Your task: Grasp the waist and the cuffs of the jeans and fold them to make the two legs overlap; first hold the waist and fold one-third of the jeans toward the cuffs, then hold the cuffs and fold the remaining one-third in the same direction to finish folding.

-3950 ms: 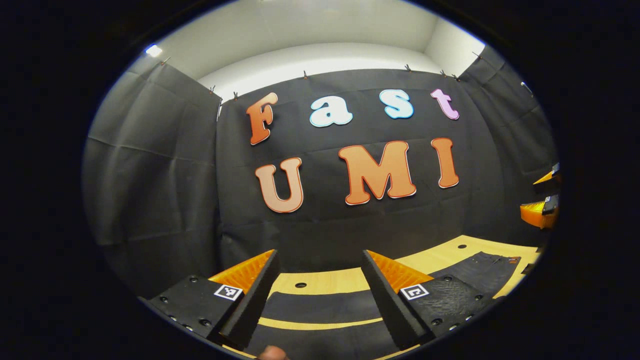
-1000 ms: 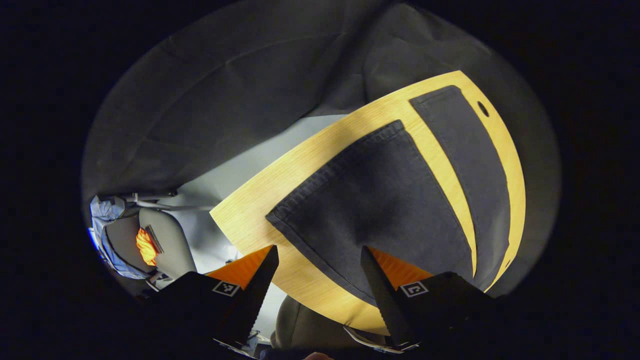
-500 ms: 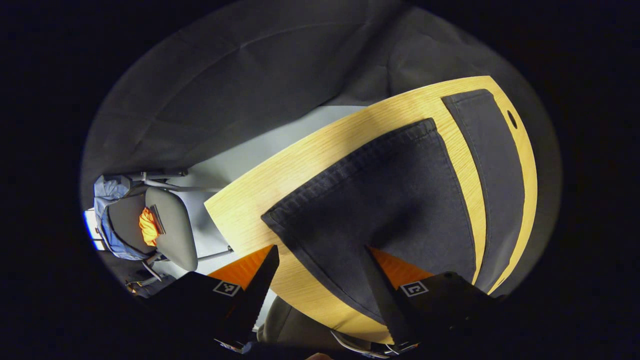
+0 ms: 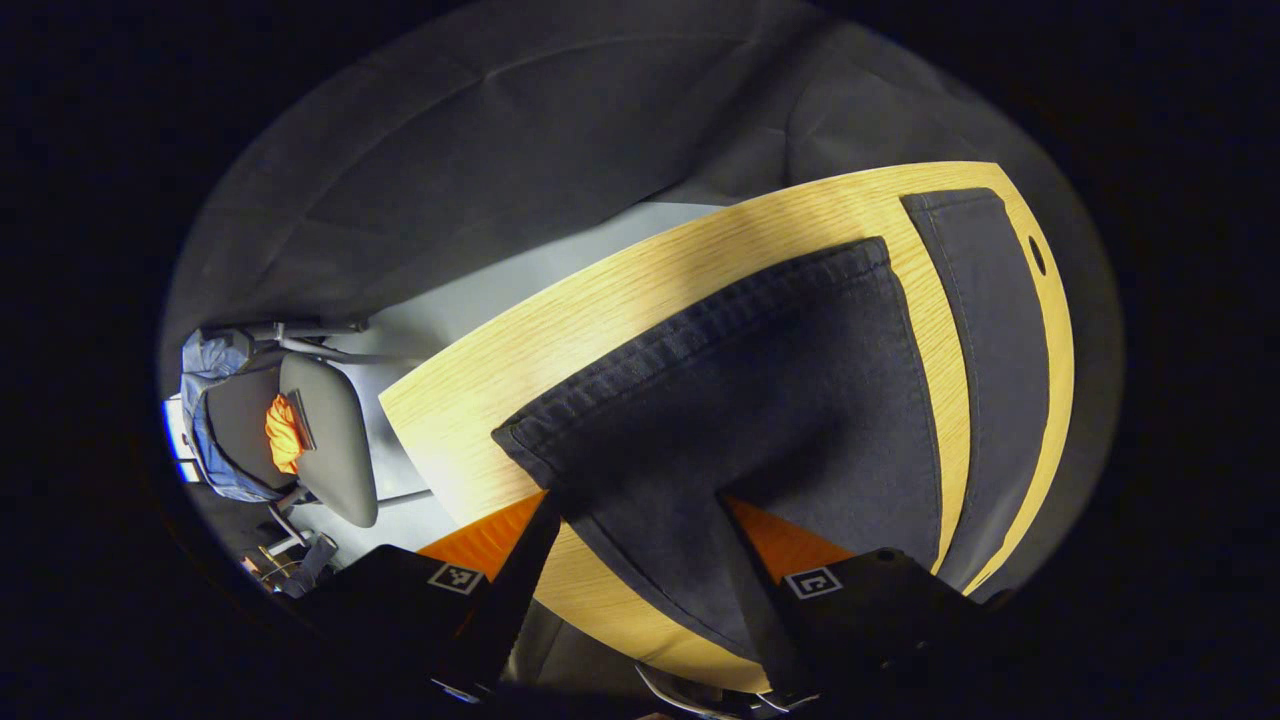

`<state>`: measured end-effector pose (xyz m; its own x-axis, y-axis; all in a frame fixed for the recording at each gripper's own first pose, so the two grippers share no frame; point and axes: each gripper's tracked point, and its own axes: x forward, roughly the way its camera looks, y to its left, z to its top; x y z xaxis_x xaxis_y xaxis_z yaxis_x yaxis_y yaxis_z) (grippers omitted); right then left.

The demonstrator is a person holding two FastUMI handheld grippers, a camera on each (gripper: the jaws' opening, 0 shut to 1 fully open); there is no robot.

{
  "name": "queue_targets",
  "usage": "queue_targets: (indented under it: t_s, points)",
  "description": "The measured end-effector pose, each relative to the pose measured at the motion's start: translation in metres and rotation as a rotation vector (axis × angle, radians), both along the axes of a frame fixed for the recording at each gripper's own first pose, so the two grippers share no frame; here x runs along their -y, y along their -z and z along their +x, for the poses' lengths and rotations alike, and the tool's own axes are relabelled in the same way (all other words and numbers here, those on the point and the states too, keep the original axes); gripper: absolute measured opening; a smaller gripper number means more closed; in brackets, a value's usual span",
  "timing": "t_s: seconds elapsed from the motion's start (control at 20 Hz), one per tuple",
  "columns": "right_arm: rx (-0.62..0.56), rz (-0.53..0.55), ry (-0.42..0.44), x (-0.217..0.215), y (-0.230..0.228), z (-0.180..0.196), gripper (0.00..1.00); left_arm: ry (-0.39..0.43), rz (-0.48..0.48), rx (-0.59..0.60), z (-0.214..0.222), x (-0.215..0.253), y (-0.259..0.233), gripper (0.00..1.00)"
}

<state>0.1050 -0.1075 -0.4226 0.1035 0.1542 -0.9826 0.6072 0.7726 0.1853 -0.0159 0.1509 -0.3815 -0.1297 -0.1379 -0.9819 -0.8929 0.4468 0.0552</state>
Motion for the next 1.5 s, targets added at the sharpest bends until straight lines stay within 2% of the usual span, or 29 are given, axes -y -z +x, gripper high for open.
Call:
queue_targets:
  t_s: [0.05,0.1,0.15,0.2,0.25,0.3,0.35,0.4,0.45,0.5,0.55,0.6,0.65,0.7,0.8,0.95,1.15,1.2,1.3,1.35,1.5]
  points:
    - [0.005,-0.011,0.003,0.002,0.002,0.006,0.99,0.008,-0.001,0.001,0.0,-0.001,0.001,0.93]
    - [-0.016,0.004,0.002,-0.002,0.002,0.004,0.89,0.014,-0.003,0.002,-0.001,-0.001,0.001,0.93]
    - [-0.019,0.012,0.007,-0.001,0.001,0.007,0.84,0.019,-0.008,0.005,-0.001,-0.001,0.001,0.93]
    - [-0.021,0.021,0.004,-0.001,0.002,0.007,0.87,0.027,-0.007,0.009,0.0,0.001,0.001,0.89]
    - [-0.014,0.033,0.003,0.001,0.001,0.007,0.79,0.054,-0.008,0.014,0.002,-0.002,-0.001,0.87]
    - [0.004,0.051,0.033,0.0,0.001,0.011,0.7,0.11,-0.006,0.031,0.007,-0.002,0.0,0.76]
    - [0.013,0.074,0.059,-0.003,0.0,0.011,0.58,0.181,0.005,0.055,0.013,-0.005,0.0,0.71]
    - [0.026,0.091,0.082,-0.002,0.0,0.01,0.46,0.22,0.01,0.076,0.016,-0.002,0.004,0.51]
    - [0.044,0.107,0.087,-0.001,0.0,0.009,0.32,0.221,0.015,0.09,0.018,-0.003,0.007,0.31]
    - [0.056,0.114,0.09,0.0,0.003,0.008,0.36,0.213,0.007,0.094,0.017,0.003,0.006,0.16]
    - [0.06,0.126,0.146,0.0,0.003,0.008,0.36,0.203,0.0,0.116,0.02,0.003,0.004,0.15]
    - [0.069,0.144,0.178,0.002,0.002,0.009,0.17,0.192,-0.014,0.145,0.021,0.0,0.001,0.14]
    - [0.081,0.16,0.194,0.001,0.003,0.009,0.19,0.137,-0.031,0.168,0.023,0.005,0.012,0.14]
    - [0.09,0.172,0.203,0.0,0.002,0.009,0.19,0.11,-0.055,0.192,0.028,0.005,-0.002,0.02]
    - [0.111,0.195,0.215,-0.001,0.001,0.009,0.19,0.094,-0.086,0.226,0.032,0.003,-0.006,0.02]
    - [0.163,0.229,0.229,-0.005,-0.008,0.013,0.18,0.107,-0.074,0.304,0.034,0.0,-0.02,0.02]
    - [0.23,0.276,0.281,-0.003,-0.03,0.019,0.17,0.095,-0.075,0.449,0.07,-0.001,-0.056,0.02]
    - [0.247,0.287,0.299,-0.005,-0.029,0.022,0.13,0.102,-0.071,0.475,0.073,-0.002,-0.064,0.02]
    - [0.272,0.297,0.316,-0.002,-0.034,0.024,0.13,0.124,-0.068,0.525,0.086,-0.001,-0.077,0.02]
    - [0.283,0.315,0.324,-0.004,-0.039,0.024,0.07,0.137,-0.062,0.544,0.091,-0.001,-0.082,0.02]
    - [0.312,0.344,0.352,-0.004,-0.053,0.03,0.07,0.15,-0.065,0.587,0.108,0.0,-0.096,0.02]
